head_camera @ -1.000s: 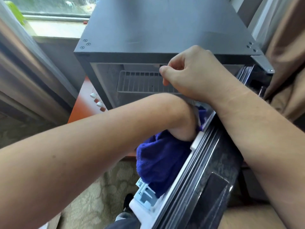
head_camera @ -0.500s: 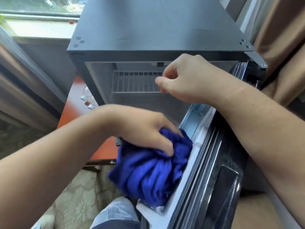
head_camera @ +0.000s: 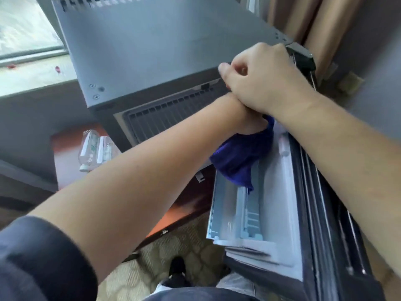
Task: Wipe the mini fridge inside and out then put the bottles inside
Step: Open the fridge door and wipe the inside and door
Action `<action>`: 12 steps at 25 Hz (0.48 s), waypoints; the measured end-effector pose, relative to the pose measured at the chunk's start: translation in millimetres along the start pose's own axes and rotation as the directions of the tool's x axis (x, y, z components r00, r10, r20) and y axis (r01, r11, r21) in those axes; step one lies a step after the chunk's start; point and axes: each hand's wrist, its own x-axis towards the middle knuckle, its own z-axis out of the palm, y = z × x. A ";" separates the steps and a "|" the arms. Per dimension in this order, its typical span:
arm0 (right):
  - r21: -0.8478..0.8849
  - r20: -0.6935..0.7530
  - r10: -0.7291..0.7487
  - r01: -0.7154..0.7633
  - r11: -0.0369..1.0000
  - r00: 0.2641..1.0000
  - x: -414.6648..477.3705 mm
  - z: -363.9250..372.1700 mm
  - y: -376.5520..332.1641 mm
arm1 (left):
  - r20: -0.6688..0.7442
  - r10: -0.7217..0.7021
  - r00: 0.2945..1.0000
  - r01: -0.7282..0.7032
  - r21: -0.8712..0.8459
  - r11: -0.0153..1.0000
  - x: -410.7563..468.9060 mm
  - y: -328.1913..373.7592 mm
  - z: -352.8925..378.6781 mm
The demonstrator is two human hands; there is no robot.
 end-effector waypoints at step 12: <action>0.041 0.103 -0.053 0.049 0.998 0.993 -1.7 1.6 5.7 | 0.279 -0.014 0.960 -0.026 0.137 0.990 -42.0 51.8 18.5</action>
